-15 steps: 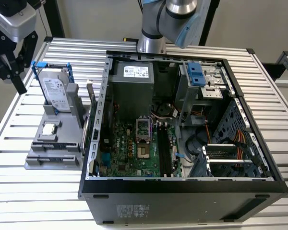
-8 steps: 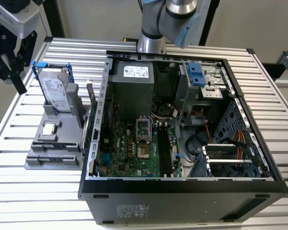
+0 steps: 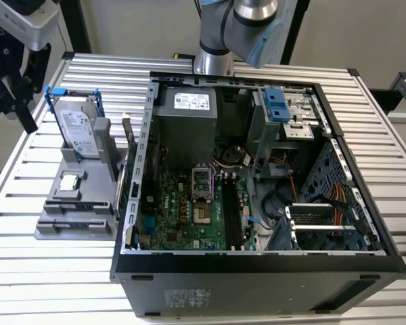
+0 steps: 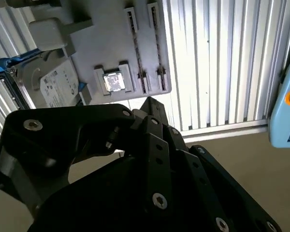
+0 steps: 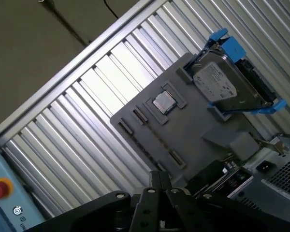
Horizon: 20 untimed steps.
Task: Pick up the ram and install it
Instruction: 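Pick up the ram and move it above insertion slot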
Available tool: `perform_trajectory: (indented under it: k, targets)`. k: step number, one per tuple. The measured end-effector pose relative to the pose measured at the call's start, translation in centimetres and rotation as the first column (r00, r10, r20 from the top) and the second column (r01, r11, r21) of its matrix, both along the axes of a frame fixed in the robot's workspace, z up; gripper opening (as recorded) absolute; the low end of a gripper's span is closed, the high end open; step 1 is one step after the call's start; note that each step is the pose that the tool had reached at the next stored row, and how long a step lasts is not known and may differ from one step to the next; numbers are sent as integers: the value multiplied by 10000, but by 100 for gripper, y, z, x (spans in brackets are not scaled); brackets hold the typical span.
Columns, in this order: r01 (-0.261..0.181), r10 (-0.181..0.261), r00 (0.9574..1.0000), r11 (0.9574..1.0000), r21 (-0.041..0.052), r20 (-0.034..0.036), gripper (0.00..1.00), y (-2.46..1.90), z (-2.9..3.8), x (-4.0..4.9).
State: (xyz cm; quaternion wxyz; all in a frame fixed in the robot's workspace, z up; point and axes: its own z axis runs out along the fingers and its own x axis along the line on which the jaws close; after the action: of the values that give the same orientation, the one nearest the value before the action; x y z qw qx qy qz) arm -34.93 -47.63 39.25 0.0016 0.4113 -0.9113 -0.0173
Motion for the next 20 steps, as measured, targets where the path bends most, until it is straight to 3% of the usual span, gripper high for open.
perform_trajectory:
  k: [9, 20]
  targets:
    - [-736, 736, 9973, 9973, 0, 1, 0, 0, 0, 0]
    - [-1239, 1239, 9923, 9923, -4, 37, 0, 0, 1, 0]
